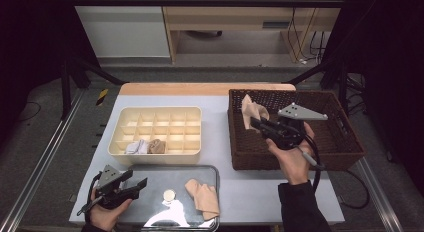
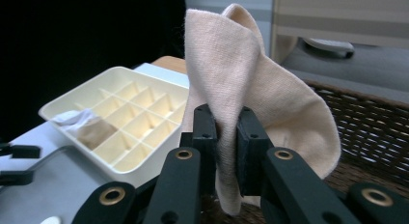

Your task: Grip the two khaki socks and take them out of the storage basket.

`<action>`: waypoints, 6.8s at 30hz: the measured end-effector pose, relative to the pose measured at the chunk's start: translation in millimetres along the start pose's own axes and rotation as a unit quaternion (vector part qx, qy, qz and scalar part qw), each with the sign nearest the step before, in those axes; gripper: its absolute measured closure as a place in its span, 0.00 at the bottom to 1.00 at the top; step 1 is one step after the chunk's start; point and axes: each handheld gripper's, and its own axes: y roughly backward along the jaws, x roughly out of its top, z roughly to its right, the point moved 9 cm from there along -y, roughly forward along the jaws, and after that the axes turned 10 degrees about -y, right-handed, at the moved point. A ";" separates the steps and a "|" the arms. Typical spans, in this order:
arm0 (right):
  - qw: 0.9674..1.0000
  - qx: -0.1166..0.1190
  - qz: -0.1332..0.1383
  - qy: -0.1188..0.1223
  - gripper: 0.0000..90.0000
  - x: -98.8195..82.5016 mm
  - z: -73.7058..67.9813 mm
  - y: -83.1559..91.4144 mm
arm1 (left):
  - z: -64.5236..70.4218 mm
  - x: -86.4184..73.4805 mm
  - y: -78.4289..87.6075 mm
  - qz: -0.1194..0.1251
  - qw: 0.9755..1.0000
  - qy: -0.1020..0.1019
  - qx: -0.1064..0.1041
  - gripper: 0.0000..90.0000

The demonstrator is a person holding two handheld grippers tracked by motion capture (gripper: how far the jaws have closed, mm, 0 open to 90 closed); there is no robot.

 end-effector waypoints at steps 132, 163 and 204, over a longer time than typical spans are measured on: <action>0.977 0.081 -0.189 0.053 0.91 -219.9 -83.4 -51.9 | 137.0 24.0 -69.3 -0.047 0.991 -0.046 -0.115 0.83; 0.979 0.073 -0.179 0.067 0.75 -219.0 -89.6 -64.9 | 112.6 65.5 -56.7 -0.021 0.993 -0.070 -0.088 0.89; 0.976 0.091 -0.190 0.050 0.84 -208.7 -84.8 -79.5 | 123.6 15.0 -18.4 -0.036 0.990 -0.075 -0.117 0.69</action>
